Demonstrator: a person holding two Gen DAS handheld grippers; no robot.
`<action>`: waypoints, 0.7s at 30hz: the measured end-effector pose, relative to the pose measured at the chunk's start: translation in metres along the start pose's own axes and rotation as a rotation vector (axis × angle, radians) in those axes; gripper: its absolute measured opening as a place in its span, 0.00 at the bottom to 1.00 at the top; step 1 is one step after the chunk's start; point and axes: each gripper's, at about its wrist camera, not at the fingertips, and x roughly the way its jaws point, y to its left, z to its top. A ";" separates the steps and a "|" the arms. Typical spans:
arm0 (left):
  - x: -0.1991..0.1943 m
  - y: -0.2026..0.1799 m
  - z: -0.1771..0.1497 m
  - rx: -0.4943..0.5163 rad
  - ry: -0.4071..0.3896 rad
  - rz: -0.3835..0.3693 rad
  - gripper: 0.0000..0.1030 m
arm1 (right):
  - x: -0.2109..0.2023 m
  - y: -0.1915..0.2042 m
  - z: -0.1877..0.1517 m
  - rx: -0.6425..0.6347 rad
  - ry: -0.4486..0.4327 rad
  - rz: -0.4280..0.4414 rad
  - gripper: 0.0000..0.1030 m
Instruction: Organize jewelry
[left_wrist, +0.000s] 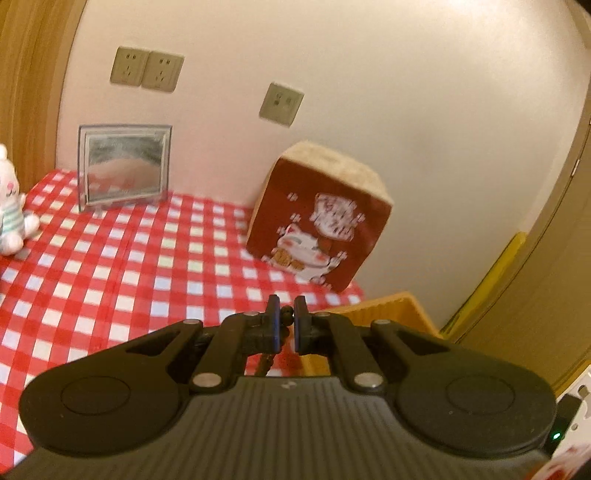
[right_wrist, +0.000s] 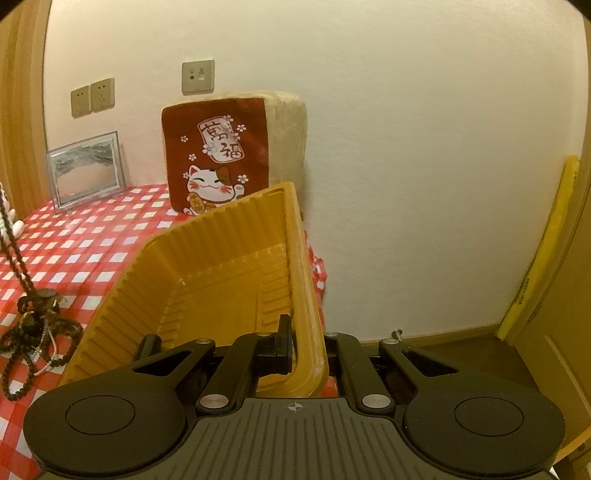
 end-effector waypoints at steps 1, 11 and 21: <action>-0.003 -0.002 0.002 -0.001 -0.008 -0.005 0.06 | 0.000 0.000 0.000 0.001 -0.001 0.001 0.04; -0.033 -0.022 0.024 0.012 -0.085 -0.051 0.06 | -0.001 -0.001 0.000 0.003 -0.004 0.008 0.04; -0.046 -0.042 0.031 0.022 -0.104 -0.087 0.06 | -0.002 0.001 0.001 0.001 -0.005 0.008 0.04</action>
